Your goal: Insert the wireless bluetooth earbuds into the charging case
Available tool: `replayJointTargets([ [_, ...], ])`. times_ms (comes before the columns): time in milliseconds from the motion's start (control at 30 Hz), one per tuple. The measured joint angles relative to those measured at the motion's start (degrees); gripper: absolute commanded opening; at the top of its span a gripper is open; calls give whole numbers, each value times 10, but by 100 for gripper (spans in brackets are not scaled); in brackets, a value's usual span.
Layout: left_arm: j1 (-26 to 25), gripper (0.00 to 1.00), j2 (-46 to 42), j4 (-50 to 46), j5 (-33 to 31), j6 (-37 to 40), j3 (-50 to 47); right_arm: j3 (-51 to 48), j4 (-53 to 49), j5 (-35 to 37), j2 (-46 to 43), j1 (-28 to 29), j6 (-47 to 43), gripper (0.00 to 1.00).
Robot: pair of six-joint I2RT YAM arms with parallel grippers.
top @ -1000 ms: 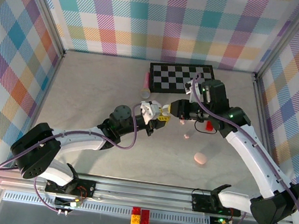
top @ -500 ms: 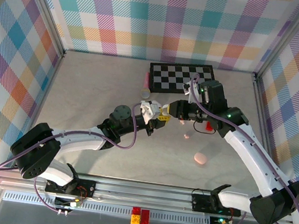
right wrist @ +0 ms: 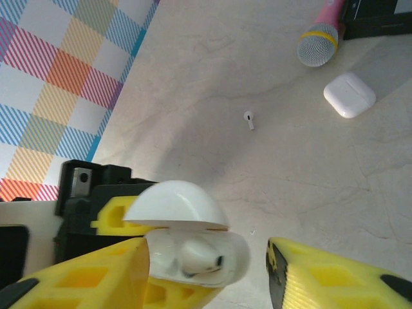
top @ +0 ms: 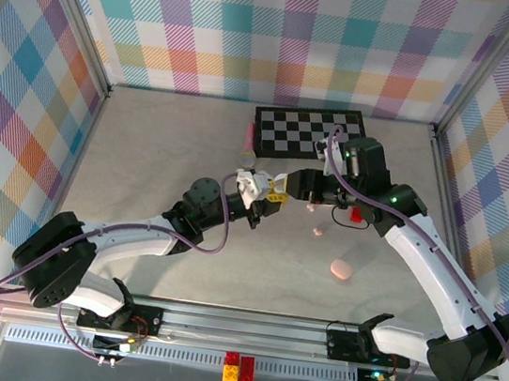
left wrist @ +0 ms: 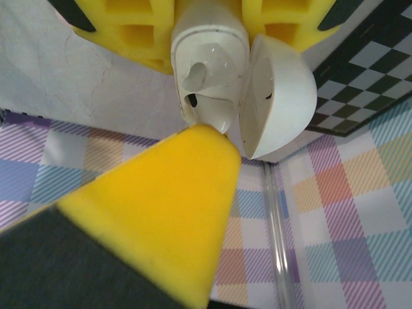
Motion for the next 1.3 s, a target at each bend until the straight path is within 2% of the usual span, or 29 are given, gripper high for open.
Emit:
replayJointTargets([
  [133, 21, 3, -28, 7, 1, -14, -19, -1, 3, 3, -3, 0, -4, 60],
  [333, 116, 2, -93, -21, -10, -40, -67, -25, 34, -11, 3, 0, -5, 63],
  [567, 202, 2, -183, -100, -30, -46, -68, -31, 78, -22, 62, 17, -4, 63],
  [700, 250, 2, -234, -137, -28, -63, -68, -12, 86, -10, 141, 44, -7, 64],
  [900, 316, 2, -329, -181, -16, -94, -68, 69, 73, 21, 290, 82, -24, 62],
  [1067, 333, 2, -402, -254, 2, -104, -67, 172, 55, 35, 411, 97, -48, 48],
  [1300, 334, 3, -481, -367, 14, -103, -66, 318, 23, 36, 557, 109, -70, 43],
])
